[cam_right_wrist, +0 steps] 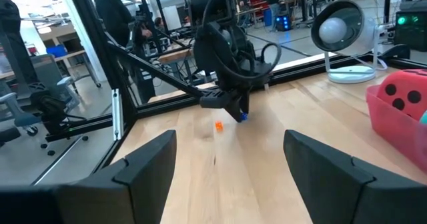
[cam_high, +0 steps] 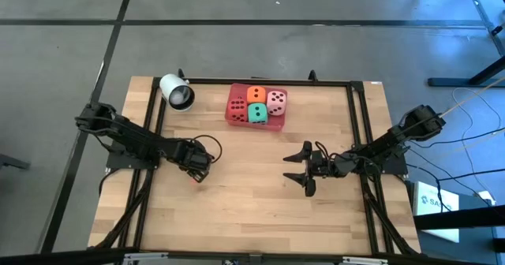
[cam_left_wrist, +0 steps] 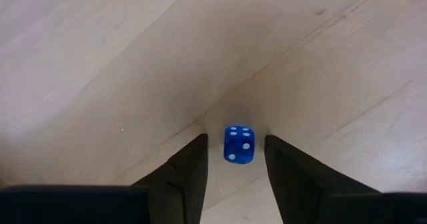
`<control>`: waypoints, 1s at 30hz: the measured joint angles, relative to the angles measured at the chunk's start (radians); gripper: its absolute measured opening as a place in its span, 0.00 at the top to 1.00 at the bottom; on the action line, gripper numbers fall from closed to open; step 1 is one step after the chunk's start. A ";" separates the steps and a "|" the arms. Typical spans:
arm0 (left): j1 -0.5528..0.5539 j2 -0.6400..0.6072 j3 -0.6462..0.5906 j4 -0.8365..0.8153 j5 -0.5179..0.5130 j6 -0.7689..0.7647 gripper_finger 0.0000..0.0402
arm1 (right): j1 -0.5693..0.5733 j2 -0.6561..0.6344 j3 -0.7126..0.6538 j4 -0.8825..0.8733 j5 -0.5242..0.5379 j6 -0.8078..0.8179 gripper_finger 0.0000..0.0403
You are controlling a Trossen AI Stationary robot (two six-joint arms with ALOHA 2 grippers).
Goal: Pick & Place Dice
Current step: Put the blue die into the pink bin
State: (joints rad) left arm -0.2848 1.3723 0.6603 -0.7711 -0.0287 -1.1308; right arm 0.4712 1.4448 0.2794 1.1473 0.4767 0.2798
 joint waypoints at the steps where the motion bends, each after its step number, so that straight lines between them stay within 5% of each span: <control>1: 0.000 0.010 0.003 0.002 0.002 0.004 0.63 | 0.002 0.000 0.000 0.000 0.000 0.000 0.31; 11: 0.000 0.033 0.003 0.004 0.031 0.024 0.62 | 0.010 0.000 0.000 -0.003 -0.001 0.000 0.31; 30: 0.000 0.033 0.006 0.013 0.045 0.172 0.95 | 0.010 0.000 0.000 -0.003 0.001 0.000 0.31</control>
State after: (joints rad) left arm -0.2848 1.4055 0.6661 -0.7582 0.0162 -0.9584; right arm 0.4808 1.4448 0.2794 1.1446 0.4778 0.2798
